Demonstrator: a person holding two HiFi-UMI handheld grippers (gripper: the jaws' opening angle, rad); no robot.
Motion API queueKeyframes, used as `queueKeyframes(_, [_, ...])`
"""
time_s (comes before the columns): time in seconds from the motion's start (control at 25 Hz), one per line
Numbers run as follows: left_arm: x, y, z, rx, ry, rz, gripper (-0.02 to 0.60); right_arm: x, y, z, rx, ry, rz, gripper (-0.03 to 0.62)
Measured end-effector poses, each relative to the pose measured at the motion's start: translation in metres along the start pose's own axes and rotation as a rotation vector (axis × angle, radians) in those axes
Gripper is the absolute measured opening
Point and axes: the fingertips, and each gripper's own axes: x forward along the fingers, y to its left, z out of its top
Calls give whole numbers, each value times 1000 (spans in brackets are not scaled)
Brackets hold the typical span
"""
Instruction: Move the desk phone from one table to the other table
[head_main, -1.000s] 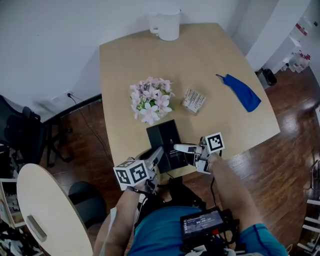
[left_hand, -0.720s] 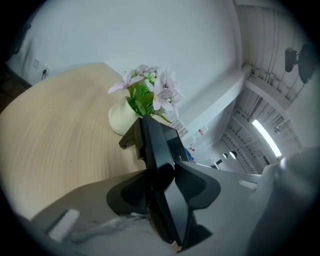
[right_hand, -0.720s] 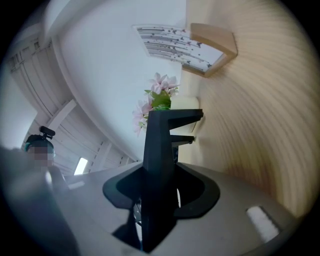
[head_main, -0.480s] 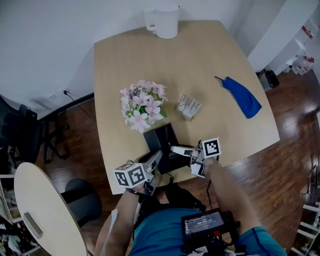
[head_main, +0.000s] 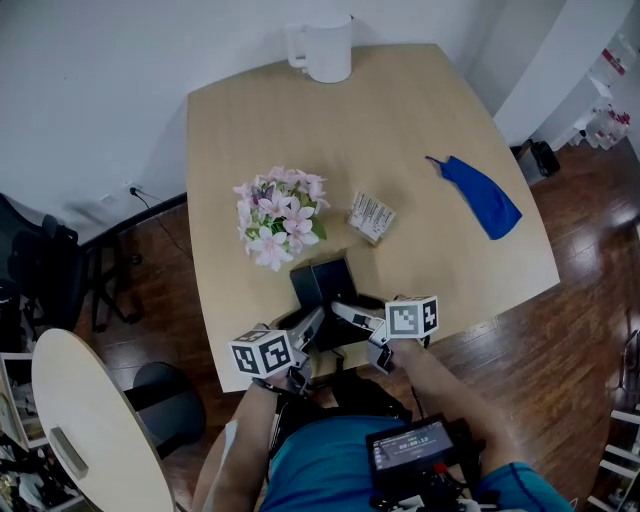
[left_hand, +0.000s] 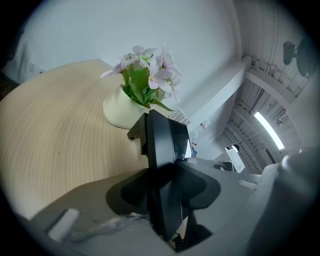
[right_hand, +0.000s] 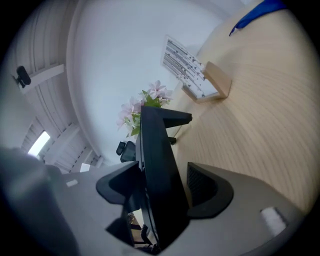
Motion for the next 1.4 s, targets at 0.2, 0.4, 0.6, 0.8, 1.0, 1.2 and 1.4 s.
queueKeyframes(0.2, [7,-2,-3,20,27,-10,152,-25,-11,13,-118,-78,-171,264])
queueKeyframes(0.4, [8,-2,-2,13,16,-27,152,-37,-9,15,-236,-85,-260,137])
queueKeyframes(0.6, [2,-3,-1,46,12,-21,155,-43,-9,22,-204,-157,-275,135])
queueKeyframes(0.8, [-30,-13,10,86,-66,-34,186,-74,11,46,-284,-298,-343,123])
queueKeyframes(1.0, [-104,-44,48,178,-263,-17,156,-107,79,51,-529,-435,-468,4])
queueKeyframes(1.2, [-182,-91,69,295,-403,-50,99,-137,140,22,-656,-557,-603,-11])
queueKeyframes(1.4, [-250,-120,51,530,-449,50,16,-173,197,-30,-689,-650,-685,-11])
